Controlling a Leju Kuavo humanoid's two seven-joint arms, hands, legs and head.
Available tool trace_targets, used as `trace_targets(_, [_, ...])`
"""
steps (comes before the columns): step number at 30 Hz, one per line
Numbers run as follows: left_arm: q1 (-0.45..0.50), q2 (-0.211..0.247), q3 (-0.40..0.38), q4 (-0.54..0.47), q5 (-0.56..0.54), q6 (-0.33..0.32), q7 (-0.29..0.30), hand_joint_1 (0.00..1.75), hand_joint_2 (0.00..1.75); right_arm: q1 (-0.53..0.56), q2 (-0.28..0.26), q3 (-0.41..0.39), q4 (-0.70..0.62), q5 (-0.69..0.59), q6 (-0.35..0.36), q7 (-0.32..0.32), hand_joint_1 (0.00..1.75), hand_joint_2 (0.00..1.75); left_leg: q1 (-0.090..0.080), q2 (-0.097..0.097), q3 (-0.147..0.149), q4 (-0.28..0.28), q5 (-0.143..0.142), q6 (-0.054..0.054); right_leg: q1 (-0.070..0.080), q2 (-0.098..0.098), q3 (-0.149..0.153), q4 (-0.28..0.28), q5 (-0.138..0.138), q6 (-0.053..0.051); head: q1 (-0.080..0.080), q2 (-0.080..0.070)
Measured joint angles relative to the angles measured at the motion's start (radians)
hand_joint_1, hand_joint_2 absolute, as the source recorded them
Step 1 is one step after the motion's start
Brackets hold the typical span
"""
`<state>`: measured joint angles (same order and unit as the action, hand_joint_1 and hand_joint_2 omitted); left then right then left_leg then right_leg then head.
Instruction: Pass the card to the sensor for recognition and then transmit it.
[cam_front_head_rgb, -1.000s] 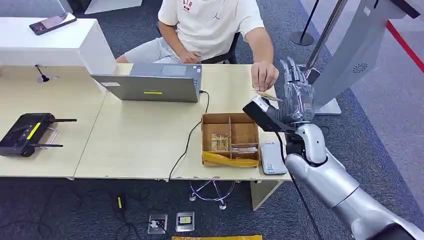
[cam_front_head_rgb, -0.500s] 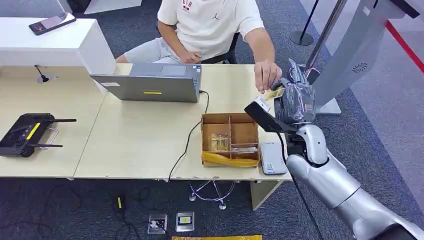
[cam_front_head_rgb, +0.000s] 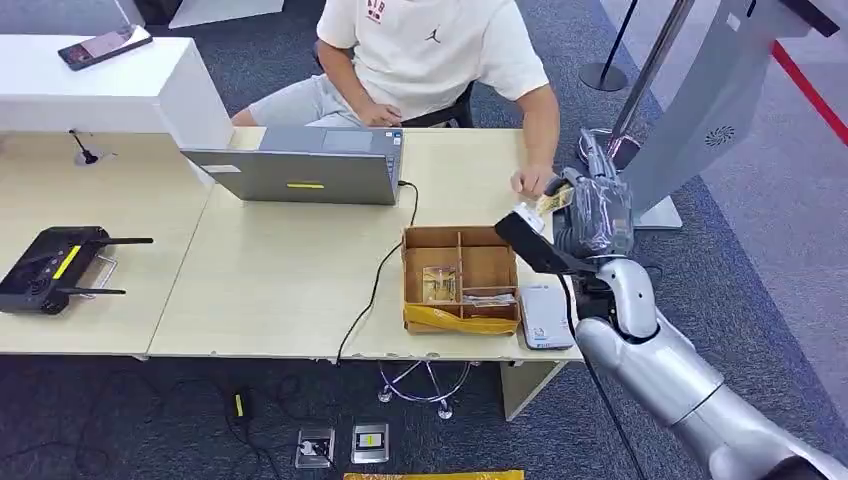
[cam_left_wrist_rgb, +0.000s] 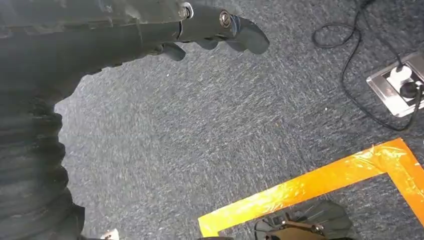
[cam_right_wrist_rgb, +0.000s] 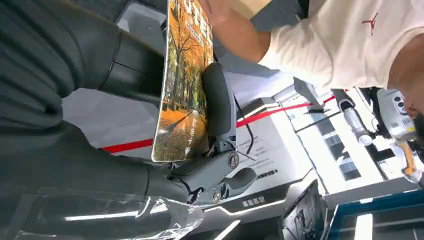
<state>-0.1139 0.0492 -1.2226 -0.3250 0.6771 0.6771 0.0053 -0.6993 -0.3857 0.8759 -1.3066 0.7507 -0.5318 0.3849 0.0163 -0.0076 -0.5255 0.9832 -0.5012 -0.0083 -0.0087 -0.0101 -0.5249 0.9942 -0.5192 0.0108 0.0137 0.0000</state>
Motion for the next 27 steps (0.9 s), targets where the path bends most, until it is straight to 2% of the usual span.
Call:
trace_targets(8, [0.003, 0.000, 0.000, 0.000, 0.012, 0.002, -0.003, 0.00, 1.75, 0.026, -0.012, 0.001, -0.022, 0.000, 0.007, 0.003, 1.75, 1.75, 0.000, 0.000, 0.000, 0.000, 0.000, 0.000, 0.000, 0.000, 0.000, 0.000, 0.000, 0.000, 0.000, 0.000])
trace_targets(14, [0.006, -0.003, 0.000, 0.000, 0.032, 0.003, -0.009, 0.00, 1.75, 0.113, -0.033, 0.013, -0.046, -0.002, 0.016, 0.021, 1.75, 1.75, 0.000, 0.000, 0.000, 0.000, 0.000, 0.000, 0.000, 0.000, 0.000, 0.000, 0.000, 0.000, 0.000, 0.000])
trace_targets(20, [0.006, -0.005, 0.000, 0.000, 0.036, 0.003, -0.013, 0.00, 1.75, 0.143, -0.046, 0.013, -0.056, -0.006, 0.021, 0.030, 1.75, 1.75, 0.000, 0.001, 0.001, 0.000, -0.001, 0.000, 0.000, 0.000, 0.000, 0.000, 0.000, 0.000, 0.000, 0.000])
trace_targets(27, [0.007, -0.006, 0.000, 0.000, 0.051, 0.004, -0.013, 0.00, 1.75, 0.283, -0.070, 0.011, -0.101, 0.025, 0.029, 0.044, 1.75, 1.75, 0.000, 0.001, 0.000, 0.000, -0.001, 0.000, 0.000, 0.000, 0.000, 0.000, 0.000, 0.000, 0.000, 0.000])
